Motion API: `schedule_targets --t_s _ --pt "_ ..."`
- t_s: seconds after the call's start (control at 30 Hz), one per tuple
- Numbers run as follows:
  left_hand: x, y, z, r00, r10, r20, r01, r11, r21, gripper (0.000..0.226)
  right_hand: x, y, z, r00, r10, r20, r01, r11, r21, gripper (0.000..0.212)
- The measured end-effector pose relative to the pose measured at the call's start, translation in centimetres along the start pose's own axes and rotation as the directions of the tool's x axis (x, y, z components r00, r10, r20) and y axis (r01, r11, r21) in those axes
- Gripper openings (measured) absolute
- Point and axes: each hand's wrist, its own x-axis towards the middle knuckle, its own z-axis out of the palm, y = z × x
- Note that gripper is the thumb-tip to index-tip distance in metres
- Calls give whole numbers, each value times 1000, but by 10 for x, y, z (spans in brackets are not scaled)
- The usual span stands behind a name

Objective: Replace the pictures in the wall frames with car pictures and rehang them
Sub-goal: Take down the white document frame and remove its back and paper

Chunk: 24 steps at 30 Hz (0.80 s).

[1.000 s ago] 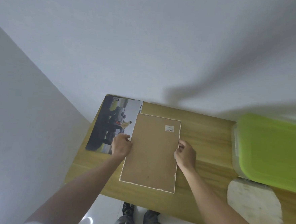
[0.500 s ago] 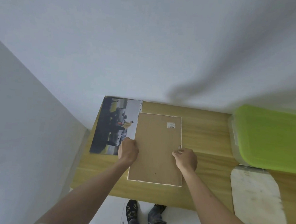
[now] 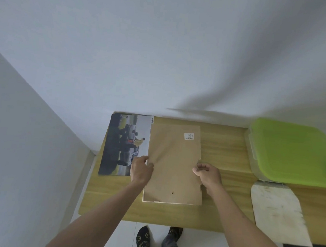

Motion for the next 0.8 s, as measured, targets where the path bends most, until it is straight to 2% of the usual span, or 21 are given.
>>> schedule_targets --t_s 0.13,0.37,0.47,0.6,0.7,0.8 --pt "-5 13 0 998 49 50 -44 994 -96 11 -5 -5 -7 997 -33 -74 30 999 -37 9" --pt "-11 58 38 972 134 194 -116 988 -101 12 3 -7 -62 974 -127 -187 73 960 -272 31" --pt "-19 83 61 958 156 239 -142 987 -75 13 12 -4 -89 977 -134 -168 74 943 -323 34" --pt "-32 114 95 948 123 292 -109 992 -61 8 30 7 -122 983 -131 -129 71 919 -388 41" --pt "-38 128 120 950 109 294 -103 994 -38 19 43 16 -142 986 -127 -107 76 917 -392 47" --pt "-46 136 139 954 115 278 -130 991 37 27 55 24 -150 983 -165 -75 117 894 -432 44"
